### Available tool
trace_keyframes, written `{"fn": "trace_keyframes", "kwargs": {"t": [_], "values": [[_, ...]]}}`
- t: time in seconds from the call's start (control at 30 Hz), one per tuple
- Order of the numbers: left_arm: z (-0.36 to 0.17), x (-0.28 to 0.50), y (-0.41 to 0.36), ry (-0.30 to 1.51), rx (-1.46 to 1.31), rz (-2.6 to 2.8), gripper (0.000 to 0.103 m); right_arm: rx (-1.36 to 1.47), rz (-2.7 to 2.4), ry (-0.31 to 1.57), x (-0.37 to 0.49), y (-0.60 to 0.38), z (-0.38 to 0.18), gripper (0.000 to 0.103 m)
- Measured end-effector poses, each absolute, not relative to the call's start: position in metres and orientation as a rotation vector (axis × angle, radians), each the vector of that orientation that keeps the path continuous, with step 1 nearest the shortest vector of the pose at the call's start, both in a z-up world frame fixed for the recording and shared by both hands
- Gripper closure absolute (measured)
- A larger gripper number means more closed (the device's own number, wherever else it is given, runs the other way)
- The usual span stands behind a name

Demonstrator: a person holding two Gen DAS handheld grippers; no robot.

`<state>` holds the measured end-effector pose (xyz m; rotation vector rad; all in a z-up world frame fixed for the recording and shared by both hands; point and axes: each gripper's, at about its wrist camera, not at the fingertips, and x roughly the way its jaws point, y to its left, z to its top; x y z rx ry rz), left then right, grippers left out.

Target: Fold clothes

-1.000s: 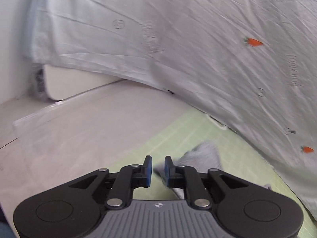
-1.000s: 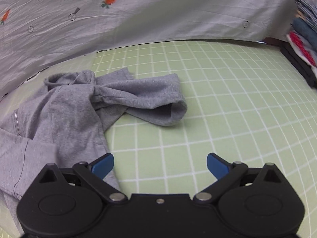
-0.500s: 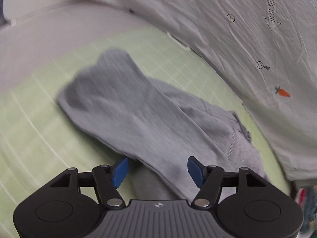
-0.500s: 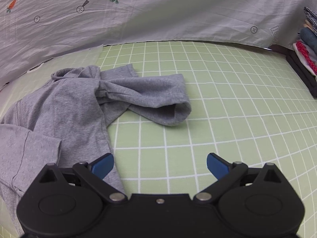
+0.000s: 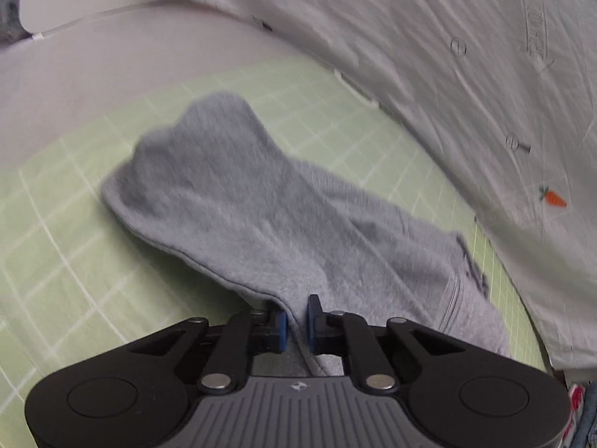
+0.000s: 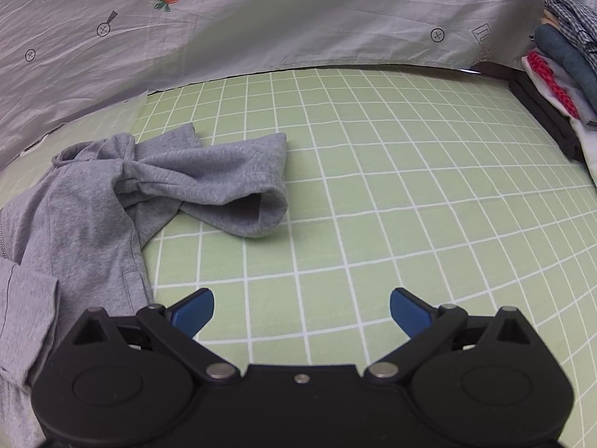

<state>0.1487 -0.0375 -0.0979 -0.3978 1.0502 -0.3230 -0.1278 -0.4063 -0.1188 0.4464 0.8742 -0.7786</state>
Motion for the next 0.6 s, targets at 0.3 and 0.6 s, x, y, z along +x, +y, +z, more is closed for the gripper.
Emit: {"fn": "trace_keyframes", "kwargs": {"t": [0.3,0.6], "values": [[-0.067,0.170,-0.013,0.989,-0.378,-0.348,0.094,0.467,-0.769,0.900,-0.123,-0.405,-0.131,0.001],[-0.071,0.197,0.019,0.929,-0.342,-0.229,0.100,0.502,-0.774,0.836,-0.113,-0.415,-0.129,0.003]]}}
